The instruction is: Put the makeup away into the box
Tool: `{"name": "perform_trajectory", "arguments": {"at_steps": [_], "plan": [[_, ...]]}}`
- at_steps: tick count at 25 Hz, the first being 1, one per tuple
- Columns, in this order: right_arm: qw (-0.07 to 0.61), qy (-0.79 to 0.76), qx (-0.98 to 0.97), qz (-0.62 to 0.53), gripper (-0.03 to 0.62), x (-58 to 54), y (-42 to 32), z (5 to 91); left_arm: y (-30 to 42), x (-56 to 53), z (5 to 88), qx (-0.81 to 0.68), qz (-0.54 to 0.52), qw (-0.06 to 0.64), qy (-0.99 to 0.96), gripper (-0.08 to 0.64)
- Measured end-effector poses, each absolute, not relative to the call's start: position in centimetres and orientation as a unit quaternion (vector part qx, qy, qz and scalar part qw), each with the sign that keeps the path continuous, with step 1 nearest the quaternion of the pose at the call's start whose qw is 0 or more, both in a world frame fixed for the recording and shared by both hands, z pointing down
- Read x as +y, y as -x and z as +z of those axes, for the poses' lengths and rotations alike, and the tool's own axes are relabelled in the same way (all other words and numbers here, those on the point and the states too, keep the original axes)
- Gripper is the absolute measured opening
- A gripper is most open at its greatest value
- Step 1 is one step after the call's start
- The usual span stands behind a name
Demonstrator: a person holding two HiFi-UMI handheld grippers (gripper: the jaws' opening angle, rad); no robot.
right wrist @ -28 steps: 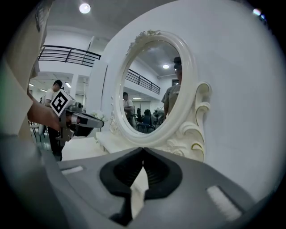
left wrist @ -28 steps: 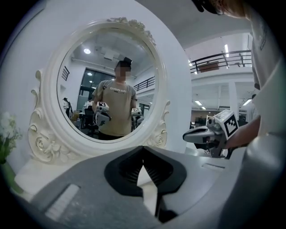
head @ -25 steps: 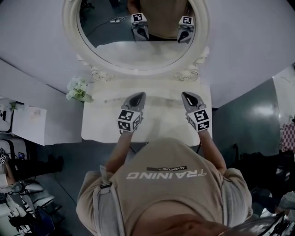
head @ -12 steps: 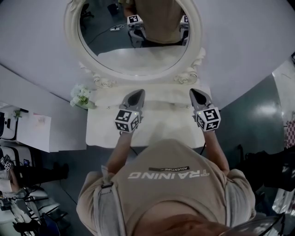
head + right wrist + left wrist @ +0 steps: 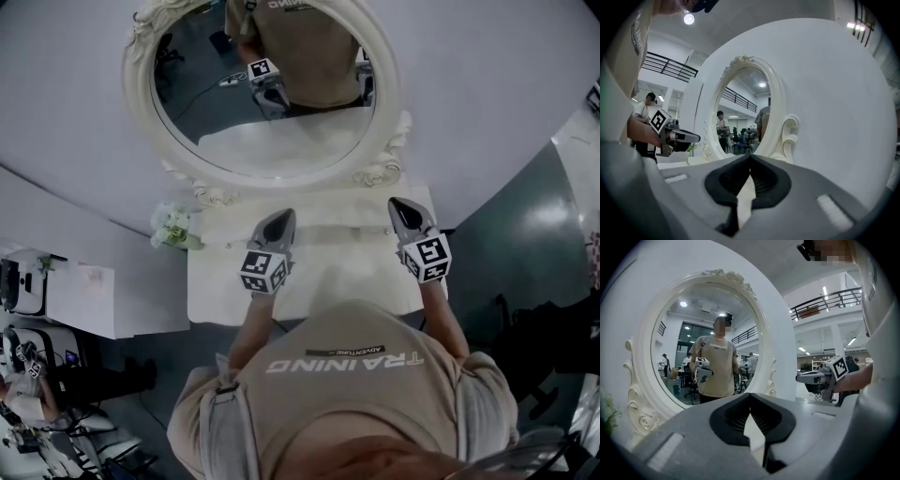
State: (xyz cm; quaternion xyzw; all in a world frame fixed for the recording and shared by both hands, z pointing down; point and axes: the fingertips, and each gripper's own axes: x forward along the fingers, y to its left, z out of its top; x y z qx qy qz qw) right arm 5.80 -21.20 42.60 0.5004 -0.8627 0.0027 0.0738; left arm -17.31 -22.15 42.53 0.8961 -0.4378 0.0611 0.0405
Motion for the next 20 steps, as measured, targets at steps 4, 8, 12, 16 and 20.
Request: {"name": "perform_trajectory", "arguments": {"at_steps": [4, 8, 12, 16, 20], "plan": [[0.069, -0.494, -0.867, 0.007, 0.003, -21.0, -5.2, 42.6, 17.8, -22.4, 42.5, -0.441, 0.062, 0.039, -0.895, 0.006], [0.069, -0.494, -0.866, 0.011, 0.003, -21.4, -4.8, 43.0, 18.1, -22.8, 43.6, -0.445, 0.06, 0.049, -0.892, 0.006], [0.075, -0.492, -0.867, 0.015, 0.003, -21.1, -4.9, 43.3, 17.6, -22.1, 44.2, -0.444, 0.055, 0.06, -0.892, 0.006], [0.092, -0.482, -0.871, -0.001, 0.003, -20.9, -4.4, 43.3, 17.2, -21.5, 44.4, -0.44, 0.057, 0.062, -0.894, 0.006], [0.082, -0.471, -0.878, 0.003, 0.003, -20.4, -4.0, 43.6, 16.9, -20.4, 44.5, -0.441, 0.052, 0.067, -0.893, 0.006]]}}
